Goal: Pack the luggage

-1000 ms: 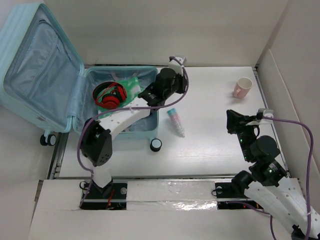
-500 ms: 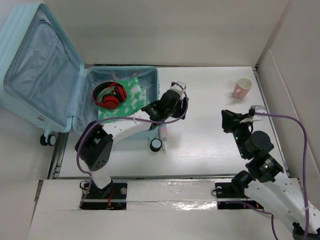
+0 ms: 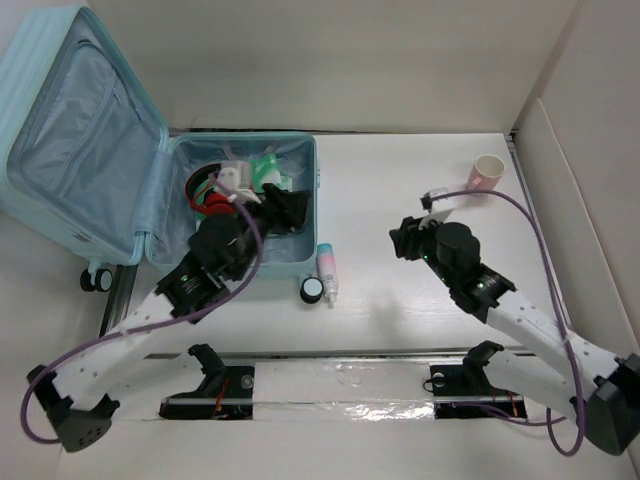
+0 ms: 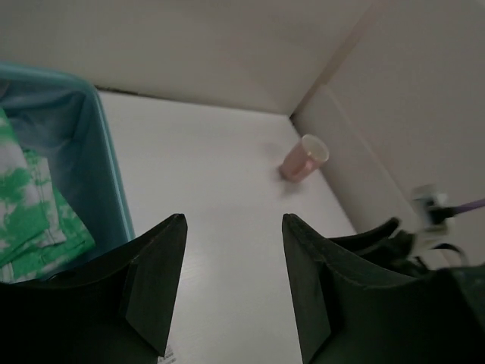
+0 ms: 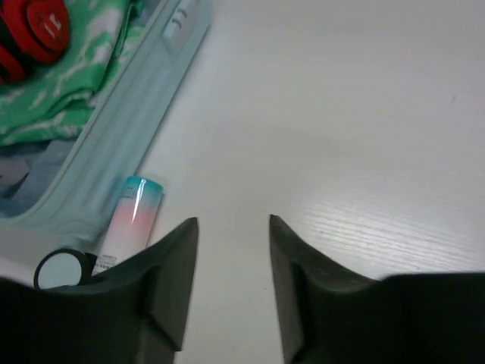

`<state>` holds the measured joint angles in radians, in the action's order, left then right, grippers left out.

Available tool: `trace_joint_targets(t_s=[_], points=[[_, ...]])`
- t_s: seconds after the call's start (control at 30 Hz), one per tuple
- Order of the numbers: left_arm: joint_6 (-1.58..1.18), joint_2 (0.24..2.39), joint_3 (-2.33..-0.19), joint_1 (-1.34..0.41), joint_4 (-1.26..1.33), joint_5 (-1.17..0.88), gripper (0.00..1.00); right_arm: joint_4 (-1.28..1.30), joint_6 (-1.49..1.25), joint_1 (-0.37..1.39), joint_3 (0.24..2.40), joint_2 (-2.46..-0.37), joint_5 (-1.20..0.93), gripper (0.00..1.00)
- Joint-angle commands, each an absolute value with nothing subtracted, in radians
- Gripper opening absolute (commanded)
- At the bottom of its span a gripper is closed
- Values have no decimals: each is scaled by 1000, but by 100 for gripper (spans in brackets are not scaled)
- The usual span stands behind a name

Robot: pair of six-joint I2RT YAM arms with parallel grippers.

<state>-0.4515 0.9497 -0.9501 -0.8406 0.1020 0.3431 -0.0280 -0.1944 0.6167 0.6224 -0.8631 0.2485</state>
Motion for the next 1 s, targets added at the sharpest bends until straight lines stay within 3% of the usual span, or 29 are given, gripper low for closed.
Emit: trace_joint_targets(t_s=[0.0, 0.17, 0.27, 0.5, 0.97], points=[[-448, 881, -933, -839, 66, 351, 50, -121, -209, 617, 683, -968, 97, 52], [-408, 779, -972, -839, -138, 308, 54, -251, -285, 709, 699, -1221, 38, 74], [-370, 717, -967, -839, -207, 345, 56, -303, -317, 741, 725, -1348, 55, 78], [-313, 572, -841, -807, -124, 396, 56, -391, -390, 788, 801, -1561, 8, 77], [-267, 552, -812, -807, -118, 353, 56, -498, -482, 788, 839, -1741, -48, 61]])
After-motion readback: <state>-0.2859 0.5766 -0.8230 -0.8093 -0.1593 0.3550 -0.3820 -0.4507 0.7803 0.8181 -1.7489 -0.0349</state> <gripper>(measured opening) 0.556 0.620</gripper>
